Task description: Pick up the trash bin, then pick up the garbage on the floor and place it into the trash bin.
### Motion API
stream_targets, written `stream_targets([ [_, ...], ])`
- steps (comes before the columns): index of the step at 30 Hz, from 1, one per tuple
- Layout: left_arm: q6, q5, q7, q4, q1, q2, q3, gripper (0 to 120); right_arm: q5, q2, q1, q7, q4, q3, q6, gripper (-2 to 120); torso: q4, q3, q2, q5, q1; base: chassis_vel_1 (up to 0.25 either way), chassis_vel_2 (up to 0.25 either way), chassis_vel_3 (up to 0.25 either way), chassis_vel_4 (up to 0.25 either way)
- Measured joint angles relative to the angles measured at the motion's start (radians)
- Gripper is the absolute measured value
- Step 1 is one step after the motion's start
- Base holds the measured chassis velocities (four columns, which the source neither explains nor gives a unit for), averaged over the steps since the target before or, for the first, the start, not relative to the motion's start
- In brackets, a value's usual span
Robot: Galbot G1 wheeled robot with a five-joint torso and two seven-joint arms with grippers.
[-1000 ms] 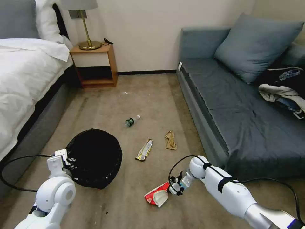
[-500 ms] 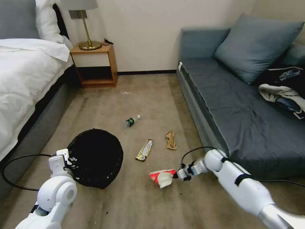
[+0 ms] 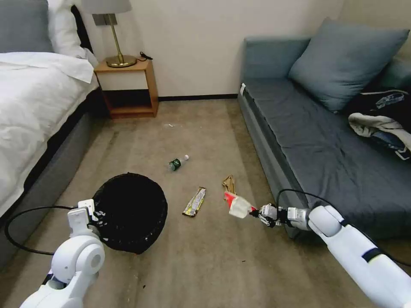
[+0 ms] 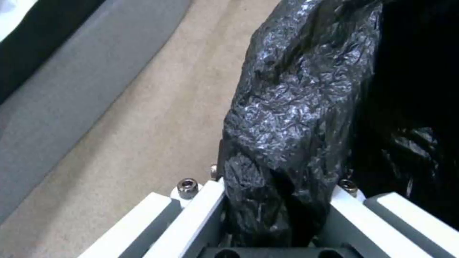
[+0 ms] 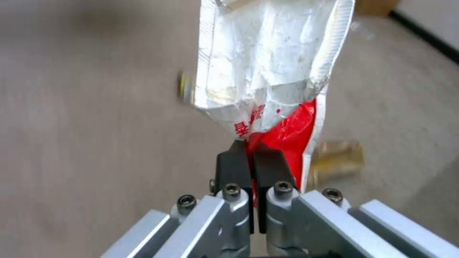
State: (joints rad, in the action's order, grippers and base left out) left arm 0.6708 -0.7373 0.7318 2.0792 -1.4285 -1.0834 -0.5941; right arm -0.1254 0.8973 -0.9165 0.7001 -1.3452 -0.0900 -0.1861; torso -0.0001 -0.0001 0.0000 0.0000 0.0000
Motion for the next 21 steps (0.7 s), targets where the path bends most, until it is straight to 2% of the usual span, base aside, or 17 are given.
stream_targets([
  [2,0.0,0.0,0.0,-0.001,0.002,-0.001,0.002,1,-0.106,-0.009,-0.012,-0.025,-0.047,0.015,0.01,0,-0.0001,0.0,0.0,-0.0001,0.0,0.0,0.0,0.0,0.0],
  [4,0.0,0.0,0.0,-0.001,0.003,-0.001,0.003,1,-0.154,-0.012,-0.014,-0.036,-0.074,0.024,0.012,0,-0.0001,0.0,0.0,0.0,0.0,0.0,0.0,0.0,0.0],
  [7,0.001,0.0,0.0,-0.003,0.007,0.002,0.009,1,-0.303,-0.015,0.012,-0.101,-0.192,0.101,0.025,0,-0.0001,0.0,0.0,-0.0001,0.0,0.0,0.0,0.0,0.0],
  [10,0.003,0.0,0.001,-0.004,0.011,0.004,0.012,1,-0.366,-0.004,0.06,-0.127,-0.252,0.166,0.049,0,0.0003,0.0,0.0,-0.0004,0.0,0.0,0.0,0.0,0.0],
  [14,0.007,-0.004,0.008,0.002,0.014,0.004,0.012,1,-0.404,0.025,0.157,-0.137,-0.292,0.268,0.084,0,0.0004,0.0,0.0,-0.0003,0.0,0.0,0.0,0.0,0.0],
  [21,0.011,-0.005,0.013,0.016,0.004,-0.008,0.004,1,-0.416,0.096,0.304,-0.112,-0.269,0.422,0.103,0,0.0005,0.0,0.0,-0.0004,0.0,0.0,0.0,0.0,0.0],
])
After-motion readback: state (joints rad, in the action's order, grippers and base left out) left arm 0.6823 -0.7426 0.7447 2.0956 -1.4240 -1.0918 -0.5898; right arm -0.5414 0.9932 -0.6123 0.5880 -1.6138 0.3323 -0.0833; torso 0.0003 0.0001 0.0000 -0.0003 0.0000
